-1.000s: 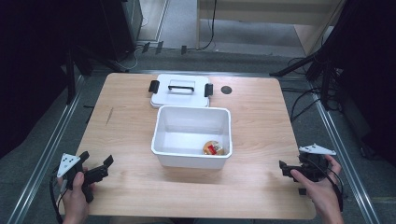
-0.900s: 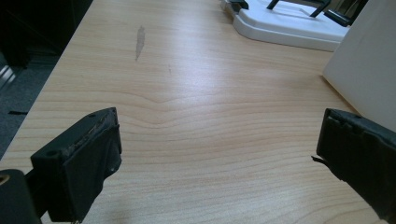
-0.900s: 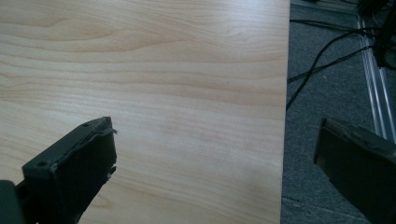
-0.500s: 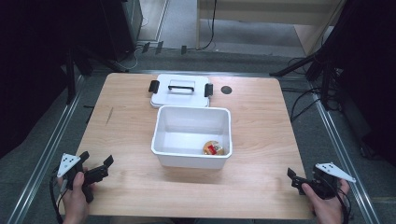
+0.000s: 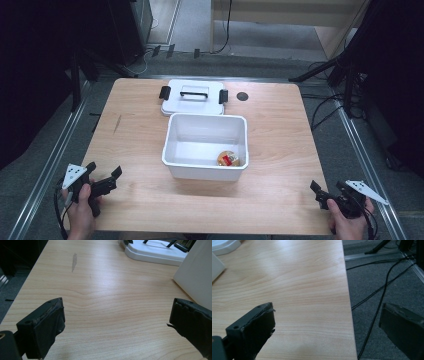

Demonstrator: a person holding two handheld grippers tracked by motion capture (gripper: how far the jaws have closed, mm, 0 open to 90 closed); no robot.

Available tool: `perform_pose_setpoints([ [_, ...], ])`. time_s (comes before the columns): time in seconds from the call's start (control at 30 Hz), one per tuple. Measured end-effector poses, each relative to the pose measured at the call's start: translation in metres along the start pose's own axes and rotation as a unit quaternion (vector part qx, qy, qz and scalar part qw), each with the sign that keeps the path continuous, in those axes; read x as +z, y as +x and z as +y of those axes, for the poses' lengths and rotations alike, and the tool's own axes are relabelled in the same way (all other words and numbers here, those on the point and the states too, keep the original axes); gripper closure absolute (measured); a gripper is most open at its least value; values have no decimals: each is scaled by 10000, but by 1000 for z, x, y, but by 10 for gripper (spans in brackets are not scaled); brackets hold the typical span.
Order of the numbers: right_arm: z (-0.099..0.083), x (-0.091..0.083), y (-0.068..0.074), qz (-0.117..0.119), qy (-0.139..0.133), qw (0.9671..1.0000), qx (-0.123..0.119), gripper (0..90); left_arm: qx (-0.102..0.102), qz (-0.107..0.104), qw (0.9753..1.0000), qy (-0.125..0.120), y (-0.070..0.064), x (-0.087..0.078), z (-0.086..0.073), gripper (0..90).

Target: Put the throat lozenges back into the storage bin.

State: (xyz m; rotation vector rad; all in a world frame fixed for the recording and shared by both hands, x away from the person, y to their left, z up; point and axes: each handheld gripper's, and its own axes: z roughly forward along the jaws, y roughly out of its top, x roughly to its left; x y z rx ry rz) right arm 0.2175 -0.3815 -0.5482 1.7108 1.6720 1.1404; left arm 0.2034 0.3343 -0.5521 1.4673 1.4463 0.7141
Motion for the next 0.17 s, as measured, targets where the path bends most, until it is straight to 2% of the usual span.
perform_pose_setpoints([
  [0.17, 0, 1, 0, -35, 81, 10000, 15, 10, -14, 16, 10000, -4, 0, 0, 0, 4],
])
